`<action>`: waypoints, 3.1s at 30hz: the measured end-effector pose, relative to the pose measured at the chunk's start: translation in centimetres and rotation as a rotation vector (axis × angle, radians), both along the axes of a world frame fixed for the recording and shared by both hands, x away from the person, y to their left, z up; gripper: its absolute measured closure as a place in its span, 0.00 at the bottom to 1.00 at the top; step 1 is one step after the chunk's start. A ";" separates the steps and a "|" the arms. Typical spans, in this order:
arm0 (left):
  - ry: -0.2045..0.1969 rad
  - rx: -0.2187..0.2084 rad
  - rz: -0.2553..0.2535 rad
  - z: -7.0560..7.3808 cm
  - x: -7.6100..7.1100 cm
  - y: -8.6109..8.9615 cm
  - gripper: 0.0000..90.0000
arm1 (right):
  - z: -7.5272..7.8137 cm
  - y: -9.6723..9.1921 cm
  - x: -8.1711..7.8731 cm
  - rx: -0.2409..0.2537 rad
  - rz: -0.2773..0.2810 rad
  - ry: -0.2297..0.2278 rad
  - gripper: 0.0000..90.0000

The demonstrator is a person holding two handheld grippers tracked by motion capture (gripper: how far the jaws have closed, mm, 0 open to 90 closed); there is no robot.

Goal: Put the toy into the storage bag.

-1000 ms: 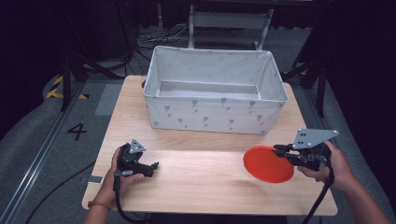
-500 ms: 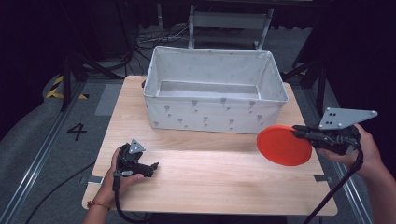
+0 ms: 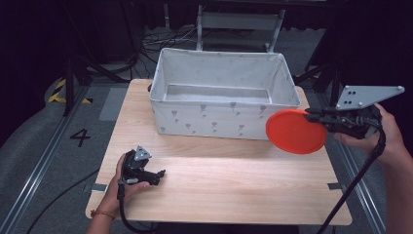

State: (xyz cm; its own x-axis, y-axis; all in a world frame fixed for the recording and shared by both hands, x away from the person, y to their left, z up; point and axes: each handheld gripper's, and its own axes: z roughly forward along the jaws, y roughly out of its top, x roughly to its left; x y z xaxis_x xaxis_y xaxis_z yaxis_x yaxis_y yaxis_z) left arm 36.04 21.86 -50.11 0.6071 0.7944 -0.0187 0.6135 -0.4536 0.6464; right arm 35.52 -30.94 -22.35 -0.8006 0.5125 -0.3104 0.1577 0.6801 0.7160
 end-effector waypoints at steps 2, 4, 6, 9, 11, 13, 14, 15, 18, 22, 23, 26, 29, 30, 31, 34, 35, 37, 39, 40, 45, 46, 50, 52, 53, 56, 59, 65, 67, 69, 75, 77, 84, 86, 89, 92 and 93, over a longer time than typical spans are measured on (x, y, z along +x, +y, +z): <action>0.000 0.000 0.001 0.0 0.0 0.0 0.01 | 0.9 0.4 0.5 0.003 0.007 -0.012 0.91; 0.008 -0.006 0.004 0.0 -0.1 0.0 0.01 | 1.5 0.6 0.9 0.003 0.011 -0.020 0.91; 0.008 -0.006 0.005 0.0 -0.1 0.0 0.01 | 2.2 0.8 1.3 0.011 0.016 -0.031 0.91; 0.007 -0.004 0.003 0.0 -0.1 0.0 0.02 | 3.2 0.9 2.0 0.050 0.023 -0.037 0.91; 0.005 0.001 0.001 0.0 -0.2 0.1 0.02 | 3.6 1.0 2.5 0.056 0.016 -0.043 0.91; 0.004 0.000 0.000 0.0 -0.2 0.1 0.02 | 3.8 1.1 3.0 0.052 0.006 -0.047 0.91; 0.004 0.000 0.000 0.0 -0.2 0.1 0.02 | 3.8 1.1 3.0 0.052 0.006 -0.047 0.91; 0.004 0.001 0.001 0.0 -0.2 0.1 0.02 | 4.0 1.2 3.3 0.050 0.002 -0.048 0.91; 0.003 0.000 0.000 0.0 -0.2 0.1 0.02 | 4.4 1.4 4.4 0.049 -0.010 -0.048 0.91; 0.008 -0.003 0.001 0.0 -0.1 0.0 0.02 | 4.7 1.7 5.8 0.041 -0.005 -0.061 0.91; 0.007 -0.002 0.001 0.0 -0.1 0.0 0.01 | 4.8 1.7 6.3 0.041 -0.006 -0.064 0.91; 0.008 -0.002 0.002 0.0 -0.1 0.0 0.02 | 4.9 1.7 7.3 0.046 -0.014 -0.068 0.91; 0.010 -0.004 0.002 0.0 -0.1 0.0 0.01 | 4.9 2.0 8.9 0.039 -0.012 -0.085 0.91; 0.007 -0.005 0.004 0.0 -0.1 0.0 0.02 | 4.8 2.0 9.5 0.049 -0.008 -0.088 0.91; 0.010 -0.004 0.003 0.0 -0.1 0.0 0.01 | 4.8 2.1 10.0 0.054 -0.011 -0.083 0.91; 0.008 -0.005 0.003 0.0 -0.1 0.0 0.02 | 4.8 2.5 11.2 0.049 -0.022 -0.085 0.91; 0.009 -0.004 0.002 0.0 -0.1 0.0 0.01 | 4.7 2.7 11.7 0.051 -0.023 -0.084 0.91; 0.003 -0.004 0.002 0.0 -0.1 0.0 0.02 | 4.6 3.0 12.4 0.059 -0.023 -0.077 0.91; 0.008 -0.002 0.002 0.0 -0.1 0.0 0.02 | 4.3 3.4 13.2 0.047 -0.030 -0.075 0.91; 0.007 -0.004 0.003 0.0 -0.1 0.0 0.02 | 4.2 3.5 13.5 0.050 -0.032 -0.072 0.91; 0.009 -0.005 0.006 0.0 -0.2 0.0 0.02 | 3.3 4.4 14.8 0.038 -0.017 -0.047 0.91; 0.009 -0.006 0.006 0.0 -0.2 0.0 0.02 | 3.1 4.5 15.0 0.031 -0.017 -0.046 0.91; 0.009 -0.005 0.006 0.0 -0.2 0.0 0.02 | 2.2 5.5 15.9 0.013 0.003 -0.033 0.91; 0.009 -0.005 0.006 0.0 -0.2 0.0 0.02 | 1.8 6.0 16.3 0.016 0.015 -0.023 0.91; 0.009 -0.006 0.007 0.0 -0.2 0.0 0.02 | 1.6 6.3 16.5 0.012 0.023 -0.019 0.91; 0.010 -0.005 0.006 0.1 -0.2 0.0 0.02 | 0.9 7.3 17.0 -0.011 0.050 -0.003 0.91; 0.009 -0.006 0.007 0.0 -0.2 0.0 0.02 | 0.4 7.7 17.2 -0.015 0.075 0.012 0.91; 0.010 -0.003 0.005 0.1 -0.2 0.0 0.02 | -1.8 8.4 17.7 -0.042 0.112 0.049 0.91; 0.010 -0.003 0.004 0.1 -0.2 0.0 0.02 | -2.6 8.8 17.8 -0.068 0.123 0.073 0.91; 0.010 -0.003 0.005 0.1 -0.2 0.0 0.02 | -3.3 9.4 17.8 -0.107 0.146 0.087 0.91; 0.009 -0.004 0.005 0.0 -0.2 0.0 0.02 | -4.4 10.5 17.9 -0.181 0.187 0.128 0.91; 0.009 -0.003 0.004 0.0 -0.2 0.0 0.02 | -5.0 10.8 18.0 -0.206 0.198 0.150 0.91; 0.003 0.002 0.006 0.1 -0.2 0.0 0.02 | -6.4 11.3 18.4 -0.326 0.227 0.252 0.91; -0.001 0.002 0.008 0.1 -0.3 0.0 0.03 | -6.6 11.4 18.5 -0.353 0.224 0.286 0.90; 0.000 0.002 0.007 0.1 -0.3 0.0 0.03 | -6.7 11.3 18.6 -0.375 0.220 0.308 0.90; -0.001 0.000 0.008 0.1 -0.3 0.0 0.03 | -6.9 11.2 18.8 -0.423 0.207 0.343 0.90; -0.001 0.000 0.006 0.1 -0.3 0.0 0.03 | -6.9 11.2 18.8 -0.429 0.207 0.350 0.90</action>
State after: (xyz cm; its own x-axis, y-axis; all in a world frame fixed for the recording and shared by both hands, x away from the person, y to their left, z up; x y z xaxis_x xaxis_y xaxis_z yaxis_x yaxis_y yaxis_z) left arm 35.75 21.88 -50.06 0.6022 0.7982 -0.0184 0.6157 -0.4496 0.6471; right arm 54.32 -19.75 -29.20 -0.9629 0.2214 -0.1546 0.1680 0.9394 0.2990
